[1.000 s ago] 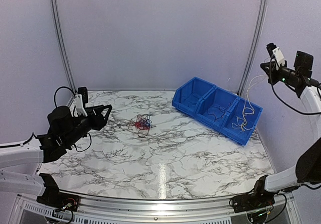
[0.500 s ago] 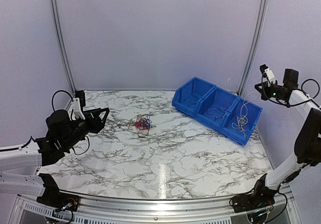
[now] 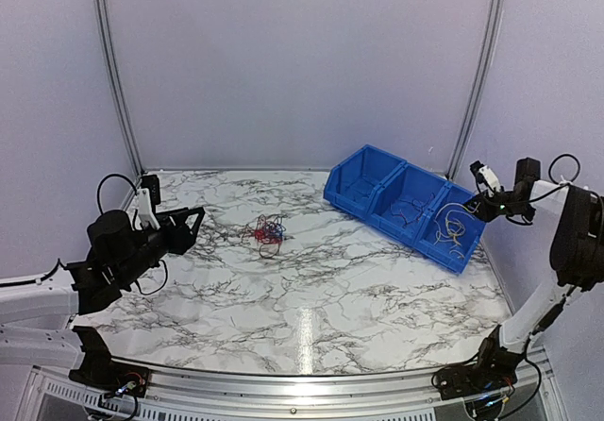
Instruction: Untangle the cables
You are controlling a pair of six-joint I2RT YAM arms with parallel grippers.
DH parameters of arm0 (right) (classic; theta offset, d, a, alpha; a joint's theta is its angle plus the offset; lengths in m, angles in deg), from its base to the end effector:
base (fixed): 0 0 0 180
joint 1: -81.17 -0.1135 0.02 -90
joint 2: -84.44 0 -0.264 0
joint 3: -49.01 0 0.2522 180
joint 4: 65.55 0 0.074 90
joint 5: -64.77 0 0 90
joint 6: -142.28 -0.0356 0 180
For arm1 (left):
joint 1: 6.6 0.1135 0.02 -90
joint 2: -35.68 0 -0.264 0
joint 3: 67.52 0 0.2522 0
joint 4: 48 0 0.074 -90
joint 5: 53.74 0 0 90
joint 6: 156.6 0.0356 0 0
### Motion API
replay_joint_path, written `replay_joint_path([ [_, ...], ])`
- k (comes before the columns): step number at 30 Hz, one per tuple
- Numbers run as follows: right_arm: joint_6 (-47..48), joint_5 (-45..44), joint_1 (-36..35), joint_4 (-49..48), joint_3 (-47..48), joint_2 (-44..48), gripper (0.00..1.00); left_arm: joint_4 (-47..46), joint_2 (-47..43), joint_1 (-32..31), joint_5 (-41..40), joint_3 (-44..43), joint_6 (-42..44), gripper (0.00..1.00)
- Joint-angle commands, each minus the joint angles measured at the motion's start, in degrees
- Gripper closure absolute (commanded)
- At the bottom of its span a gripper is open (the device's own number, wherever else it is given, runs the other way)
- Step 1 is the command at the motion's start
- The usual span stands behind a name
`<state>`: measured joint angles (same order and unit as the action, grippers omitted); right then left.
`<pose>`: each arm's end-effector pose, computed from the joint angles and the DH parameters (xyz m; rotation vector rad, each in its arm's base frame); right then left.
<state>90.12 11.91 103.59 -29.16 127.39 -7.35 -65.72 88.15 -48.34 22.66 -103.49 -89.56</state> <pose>0.3222 -0.1097 0.2407 -0.5681 2.1625 0.2372 0.1619 -0.1333 0.2535 0.0680 1.5922 -0.7054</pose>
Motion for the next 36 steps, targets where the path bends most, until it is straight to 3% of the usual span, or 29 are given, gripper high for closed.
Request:
replay_joint_path([
  [1, 4.1, -1.0, 0.4, 9.6, 2.8, 1.0, 0.59, 0.0, 0.7, -0.3, 0.2, 0.0, 0.1, 0.49],
  [6, 4.7, -4.3, 0.4, 12.5, 2.4, 9.4, 0.3, 0.4, 0.1, -0.3, 1.0, 0.3, -0.6, 0.49],
  [8, 5.8, -7.8, -0.2, 17.1, 5.2, 9.6, 0.24, 1.0, -0.6, -0.3, 1.0, 0.5, -0.7, 0.49],
  [14, 8.7, -19.9, -1.4, 33.5, 19.9, -1.3, 0.24, 2.1, -1.5, -0.3, 0.2, 0.2, -0.4, 0.48],
  [17, 6.2, -27.2, -2.5, 33.7, 25.0, -8.2, 0.24, 2.2, -0.2, -0.3, 0.7, -0.2, -1.0, 0.48],
  [20, 5.5, -41.4, -6.0, 33.4, 23.6, -12.1, 0.25, 2.1, 1.1, -0.4, 1.8, -0.8, -1.8, 0.48],
  [30, 7.3, -50.9, -9.7, 35.4, 22.0, -6.4, 0.2, 2.0, 2.6, -1.6, 4.5, -1.3, 0.3, 0.48],
  [36, 12.9, -63.2, -12.3, 33.6, 17.6, -1.2, 0.19, 0.7, 9.0, -7.0, 8.8, -4.8, 8.6, 0.48],
])
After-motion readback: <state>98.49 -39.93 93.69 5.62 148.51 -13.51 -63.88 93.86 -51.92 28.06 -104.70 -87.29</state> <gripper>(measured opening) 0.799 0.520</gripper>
